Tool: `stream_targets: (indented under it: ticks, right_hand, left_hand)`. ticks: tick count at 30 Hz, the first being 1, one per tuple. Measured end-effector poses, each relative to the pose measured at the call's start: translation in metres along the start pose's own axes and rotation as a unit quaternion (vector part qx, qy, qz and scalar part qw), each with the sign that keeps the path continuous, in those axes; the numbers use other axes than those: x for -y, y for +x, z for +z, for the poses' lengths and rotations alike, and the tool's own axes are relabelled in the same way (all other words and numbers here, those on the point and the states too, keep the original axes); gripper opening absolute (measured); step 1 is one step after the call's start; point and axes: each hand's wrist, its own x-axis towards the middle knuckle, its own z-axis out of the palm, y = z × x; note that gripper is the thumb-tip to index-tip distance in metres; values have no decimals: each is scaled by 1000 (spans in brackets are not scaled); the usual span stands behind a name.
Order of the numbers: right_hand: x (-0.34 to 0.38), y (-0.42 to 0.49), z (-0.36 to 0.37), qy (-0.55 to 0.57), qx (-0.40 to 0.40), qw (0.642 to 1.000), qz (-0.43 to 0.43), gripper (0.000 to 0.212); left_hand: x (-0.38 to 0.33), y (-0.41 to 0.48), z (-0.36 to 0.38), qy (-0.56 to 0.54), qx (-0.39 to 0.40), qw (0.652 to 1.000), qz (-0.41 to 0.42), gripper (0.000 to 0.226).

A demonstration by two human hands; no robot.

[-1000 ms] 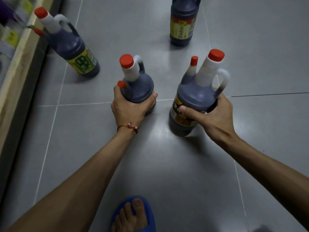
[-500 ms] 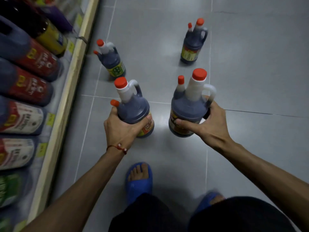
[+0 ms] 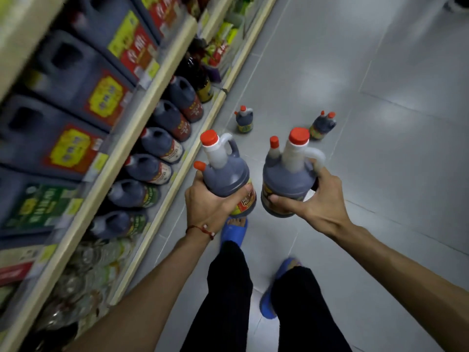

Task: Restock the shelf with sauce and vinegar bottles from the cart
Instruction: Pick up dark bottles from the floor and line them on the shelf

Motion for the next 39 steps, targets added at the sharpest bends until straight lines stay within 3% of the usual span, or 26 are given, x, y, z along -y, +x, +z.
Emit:
stream_targets:
  ticks: [8, 12, 19, 24, 27, 35, 39]
  right_hand:
    - [125, -32, -48, 2, 105, 990, -99, 83]
    - [170, -45, -56, 15, 143, 983, -116, 84]
    - [229, -62, -52, -5, 201, 969, -142, 89]
    - [259, -59, -23, -6, 242, 958, -152, 93]
    - [278, -52, 0, -2, 253, 954, -160, 84]
    - [328, -6, 72, -5, 274, 943, -188, 92]
    - [351, 17, 102, -8, 269, 938, -220, 90]
  left_hand:
    - [-92, -85, -78, -41, -99, 994, 19, 73]
    - [-116, -125, -110, -53, -140, 989, 18, 90]
    - [-141, -176, -166, -61, -187, 980, 12, 72]
    - [-138, -176, -204, -67, -209, 976, 11, 84]
    - [-131, -166, -229, -67, -209, 976, 7, 95]
    - [-123, -113, -289, -53, -230, 972, 9, 76]
    - [-118, -92, -318, -27, -235, 971, 17, 80]
